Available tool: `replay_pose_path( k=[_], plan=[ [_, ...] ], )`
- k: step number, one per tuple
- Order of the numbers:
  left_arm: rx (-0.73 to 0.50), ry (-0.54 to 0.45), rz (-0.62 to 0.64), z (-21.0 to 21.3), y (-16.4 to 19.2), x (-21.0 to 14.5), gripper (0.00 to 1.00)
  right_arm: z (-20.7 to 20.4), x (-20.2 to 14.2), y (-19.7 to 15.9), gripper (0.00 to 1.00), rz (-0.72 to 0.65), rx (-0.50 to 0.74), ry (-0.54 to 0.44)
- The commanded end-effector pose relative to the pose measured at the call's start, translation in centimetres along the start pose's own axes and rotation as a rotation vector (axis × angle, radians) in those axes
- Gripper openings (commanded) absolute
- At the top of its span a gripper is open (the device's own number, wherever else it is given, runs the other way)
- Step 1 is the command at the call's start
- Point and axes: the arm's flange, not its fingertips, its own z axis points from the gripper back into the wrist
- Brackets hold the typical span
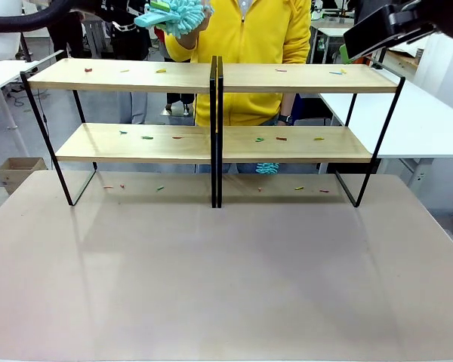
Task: Clean the shelves.
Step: Pick up the Duster when the human hands it over.
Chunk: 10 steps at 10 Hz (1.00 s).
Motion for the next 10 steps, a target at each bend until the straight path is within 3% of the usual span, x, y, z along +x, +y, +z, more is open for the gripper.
replay_pose_path(
  k=[1,5,8,9,10],
  plan=[
    [-0.025,-0.004,-0.016,0.3,0.3,-0.4,0.0,0.0,0.0,-0.1,1.0,-0.005,-0.003,-0.001],
    [-0.051,0.034,-0.088,3.1,-1.6,-1.4,0.0,0.0,0.0,-0.1,1.0,-0.005,-0.003,-0.001],
    [0.008,0.144,-0.316,16.9,-5.3,-6.1,0.0,0.0,0.0,-0.1,1.0,-0.005,-0.003,-0.001],
    [0.04,0.135,-0.371,22.5,-5.8,-8.3,0.0,0.0,0.0,-0.1,1.0,-0.005,-0.003,-0.001],
    [0.13,0.057,-0.411,28.8,-6.1,-11.1,0.0,0.0,0.0,-0.1,1.0,-0.005,-0.003,-0.001]
  ],
)
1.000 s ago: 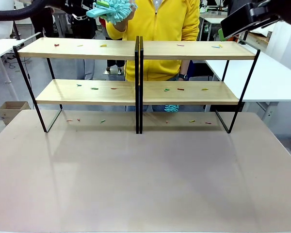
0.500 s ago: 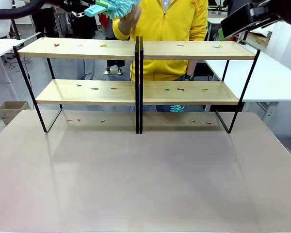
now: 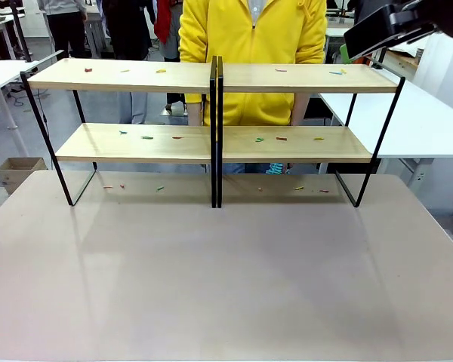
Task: Clean the shelves.
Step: Pick up the Duster when the human hands it over, then clean a randomly selected level of the Shelf with the Duster.
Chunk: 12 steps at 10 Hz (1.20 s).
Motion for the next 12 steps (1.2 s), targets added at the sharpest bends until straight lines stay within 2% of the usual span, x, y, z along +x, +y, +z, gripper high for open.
replay_pose_path(
  k=[1,2,4,6,7,12],
  plan=[
    [0.121,-0.172,-0.057,8.7,0.3,-5.9,0.0,0.0,0.0,0.0,1.0,-0.004,-0.003,-0.001],
    [0.194,-0.239,-0.032,12.3,0.6,-8.8,0.0,0.0,0.0,0.0,1.0,-0.004,-0.003,-0.001],
    [0.222,-0.181,-0.026,17.2,2.3,-15.4,0.0,0.0,0.0,0.0,1.0,-0.004,-0.003,-0.001],
    [0.305,-0.473,0.171,20.1,4.6,-19.6,0.0,0.0,0.0,0.0,1.0,-0.004,-0.003,-0.001],
    [0.24,-0.259,0.032,19.9,2.3,-16.8,0.0,0.0,0.0,0.0,1.0,-0.004,-0.003,-0.001],
    [0.24,-0.259,0.032,19.9,2.3,-16.8,0.0,0.0,0.0,0.0,1.0,-0.004,-0.003,-0.001]
  ],
)
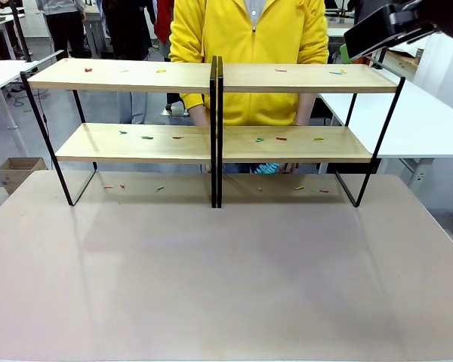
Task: Clean the shelves.
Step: Clean a randomly selected level of the Shelf with the Duster.
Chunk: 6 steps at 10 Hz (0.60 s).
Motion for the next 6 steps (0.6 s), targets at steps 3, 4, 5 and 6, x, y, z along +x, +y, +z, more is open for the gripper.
replay_pose_path(
  k=[3,4,5,6],
  plan=[
    [-0.007,-0.003,0.002,0.77,-0.01,-0.09,0.0,-0.02,0.0,-0.03,1.0,-0.004,-0.004,-0.001],
    [-0.007,-0.003,0.002,0.77,-0.01,-0.09,0.0,-0.02,0.0,-0.03,1.0,-0.004,-0.004,-0.001],
    [-0.007,-0.003,0.002,0.77,-0.01,-0.09,0.0,-0.02,0.0,-0.03,1.0,-0.004,-0.004,-0.001],
    [-0.007,-0.003,0.002,0.77,-0.01,-0.09,0.0,-0.02,0.0,-0.03,1.0,-0.004,-0.004,-0.001]
  ],
)
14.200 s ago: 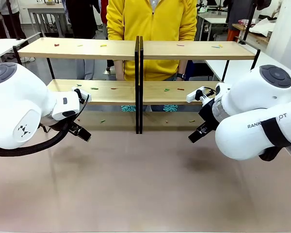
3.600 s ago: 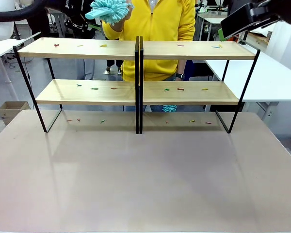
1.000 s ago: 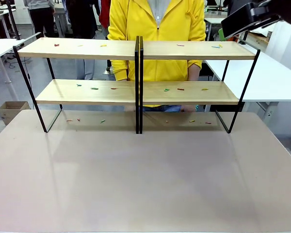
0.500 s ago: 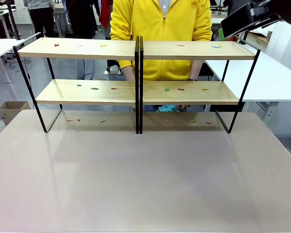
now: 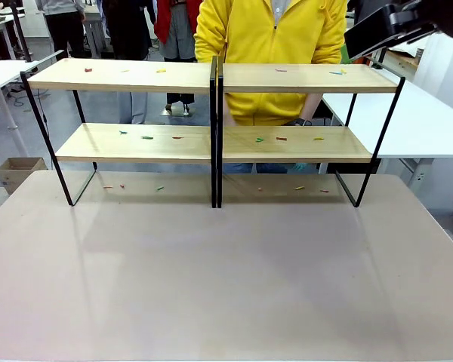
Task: Clean the shelves.
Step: Clean a randomly selected level of the Shelf with the Duster.
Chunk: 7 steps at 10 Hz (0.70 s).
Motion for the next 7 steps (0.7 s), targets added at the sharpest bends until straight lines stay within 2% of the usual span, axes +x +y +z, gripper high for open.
replay_pose_path(
  k=[1,2,3,4,5,6,7],
  plan=[
    [-0.007,0.005,-0.002,0.3,-0.2,0.0,0.0,0.0,0.0,0.0,1.0,-0.004,-0.004,-0.001],
    [-0.007,0.005,-0.002,0.3,-0.2,0.0,0.0,0.0,0.0,0.0,1.0,-0.004,-0.004,-0.001],
    [0.0,0.0,0.0,0.0,0.0,0.0,0.12,0.0,0.0,0.0,1.0,-0.004,-0.004,-0.001],
    [-0.127,0.103,-0.015,-2.6,-2.9,1.2,0.12,0.0,0.0,0.0,1.0,-0.004,-0.004,-0.001],
    [-0.137,0.184,0.003,-6.8,-6.4,2.2,0.12,0.0,0.0,0.0,1.0,-0.004,-0.004,-0.001],
    [-0.084,0.268,0.02,-11.3,-9.4,2.6,0.12,0.0,0.0,0.0,1.0,-0.004,-0.004,-0.001],
    [-0.081,0.38,0.004,-15.8,-12.4,2.0,0.12,0.0,0.0,0.0,1.0,-0.004,-0.004,-0.001]
  ],
)
